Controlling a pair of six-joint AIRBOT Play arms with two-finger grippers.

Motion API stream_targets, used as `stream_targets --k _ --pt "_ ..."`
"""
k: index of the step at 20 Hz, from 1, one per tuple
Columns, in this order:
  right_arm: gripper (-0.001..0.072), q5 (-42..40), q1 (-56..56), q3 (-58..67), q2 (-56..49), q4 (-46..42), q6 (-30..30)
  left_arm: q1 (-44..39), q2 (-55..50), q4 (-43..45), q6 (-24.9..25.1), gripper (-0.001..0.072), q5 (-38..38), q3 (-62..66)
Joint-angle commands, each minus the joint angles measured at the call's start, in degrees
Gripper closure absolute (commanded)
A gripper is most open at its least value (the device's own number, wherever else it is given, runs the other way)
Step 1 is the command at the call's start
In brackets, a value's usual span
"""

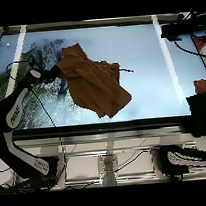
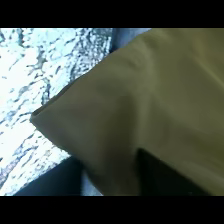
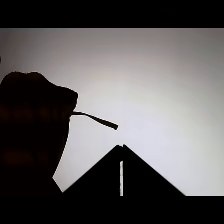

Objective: Fold the clothes and pants, and hang the long-sleeved shirts on hangers.

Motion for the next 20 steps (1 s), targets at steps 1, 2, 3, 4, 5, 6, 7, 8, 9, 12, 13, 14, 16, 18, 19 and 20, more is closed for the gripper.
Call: stream_targets --k 1,2,3,4,5,6,7,8,9,12,13,14,16,18,19,20 --pt "0.068 -0.2 0.1 0.0 0.0 2.1 0.0 -2.2 -0.1 -0.4 0.1 0.0639 9.3 0.1" --pt "0.068 -0.3 0.1 0.0 0.0 2.1 0.0 -2.5 0.1 -0.4 0.1 0.0684 10.3 0.1" --pt "0.0681 -0.3 0.1 0.0 0.0 2.0 0.0 -2.6 0.6 -0.4 0.1 0.0684 10.9 0.1" --pt "0.0681 -0.2 0.1 0.0 0.0 1.9 -0.2 -2.6 1.4 -0.3 0.1 0.0685 11.0 0.1" --pt "0.0681 -0.2 0.1 0.0 0.0 1.7 -1.1 -2.4 2.6 0.6 0.3 0.0685 11.0 0.1" --pt "0.0681 -0.2 0.1 0.0 0.0 1.1 -2.0 -2.1 4.2 2.6 1.4 0.0685 11.0 0.1" --pt "0.0681 -0.2 0.1 0.0 0.0 0.3 -2.2 -1.9 6.2 5.1 2.8 0.0685 10.9 0.1" --pt "0.0681 -0.5 0.0 0.0 -0.2 -0.7 -3.2 -1.7 8.8 7.8 4.1 0.0685 10.8 0.1" --pt "0.0682 -1.3 0.0 0.0 -0.7 -1.7 -5.0 -1.5 11.5 10.5 5.0 0.0685 10.3 0.1" --pt "0.0681 0.3 0.0 -0.7 -4.1 -1.8 -6.4 -1.0 21.5 20.4 5.2 0.0685 5.4 0.1" --pt "0.068 1.2 0.0 -1.8 -5.7 -1.4 -6.4 -0.7 24.7 23.0 5.2 0.0685 2.9 0.1" --pt "0.0656 2.1 0.0 -3.0 -7.5 -0.6 -6.4 -0.2 28.0 25.9 5.2 0.0685 -0.2 0.1" --pt "0.0529 2.4 0.0 -5.6 -11.4 2.4 -6.3 0.9 34.0 30.6 5.2 0.0685 -7.0 0.1" --pt "0.036 2.2 0.0 -6.7 -16.3 9.4 -5.9 2.8 39.9 33.4 5.2 0.0685 -15.3 0.1" --pt "0.036 1.7 0.0 -6.7 -18.8 13.7 -5.9 3.9 42.2 33.5 5.2 0.0685 -19.2 0.1" --pt "0.0361 1.0 0.1 -6.7 -21.3 18.4 -5.9 5.2 44.5 33.5 5.2 0.0685 -23.4 0.1"
